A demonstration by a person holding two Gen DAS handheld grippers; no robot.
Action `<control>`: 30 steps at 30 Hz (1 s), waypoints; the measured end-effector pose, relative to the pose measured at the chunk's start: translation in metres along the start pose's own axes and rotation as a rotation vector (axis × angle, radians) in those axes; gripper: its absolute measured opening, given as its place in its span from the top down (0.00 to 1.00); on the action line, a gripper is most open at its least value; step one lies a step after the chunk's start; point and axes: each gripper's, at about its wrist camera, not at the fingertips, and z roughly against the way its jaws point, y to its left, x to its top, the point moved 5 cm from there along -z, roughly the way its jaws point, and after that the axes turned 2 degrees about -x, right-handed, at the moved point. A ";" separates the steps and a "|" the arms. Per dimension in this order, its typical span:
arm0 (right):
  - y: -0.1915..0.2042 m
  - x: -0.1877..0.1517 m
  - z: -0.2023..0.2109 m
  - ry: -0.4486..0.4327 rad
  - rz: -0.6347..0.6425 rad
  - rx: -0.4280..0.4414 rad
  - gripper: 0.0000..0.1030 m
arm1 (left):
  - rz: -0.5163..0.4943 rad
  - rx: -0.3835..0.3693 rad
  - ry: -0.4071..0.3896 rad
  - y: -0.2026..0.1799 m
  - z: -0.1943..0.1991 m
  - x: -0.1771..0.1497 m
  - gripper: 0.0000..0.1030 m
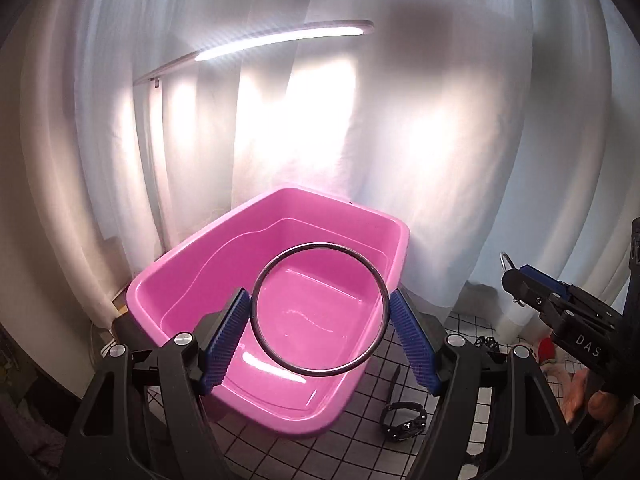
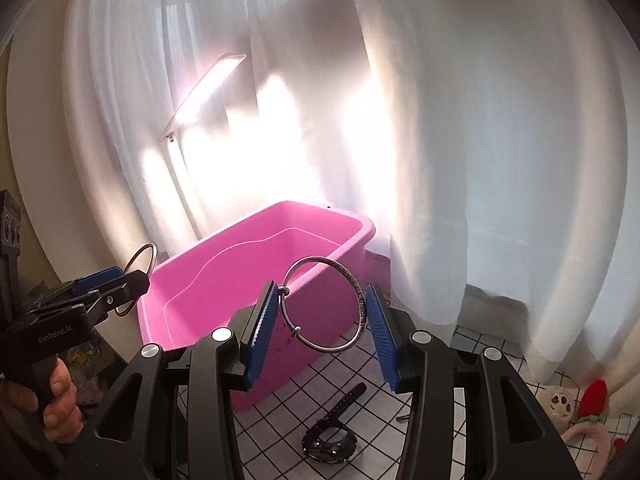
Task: Organize jewelry
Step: 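Carry the silver ring in the left tool into the pink tub and release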
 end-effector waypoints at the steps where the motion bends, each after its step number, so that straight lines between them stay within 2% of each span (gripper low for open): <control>1: 0.007 0.007 -0.015 0.007 -0.001 0.008 0.58 | -0.002 0.003 0.008 0.011 -0.009 0.005 0.32; 5: 0.032 0.029 -0.071 0.060 0.004 0.024 0.58 | -0.004 0.013 0.055 0.047 -0.046 0.021 0.32; 8: 0.047 0.034 -0.114 0.123 0.031 0.018 0.58 | -0.009 0.020 0.100 0.067 -0.072 0.025 0.32; 16: 0.066 0.023 -0.202 0.358 0.091 -0.001 0.58 | -0.013 0.020 0.278 0.094 -0.132 0.015 0.32; 23: 0.061 -0.001 -0.240 0.569 0.089 -0.026 0.58 | -0.011 0.021 0.423 0.100 -0.163 0.002 0.32; 30: 0.060 -0.009 -0.248 0.625 0.103 -0.048 0.57 | -0.016 -0.014 0.482 0.098 -0.169 -0.003 0.32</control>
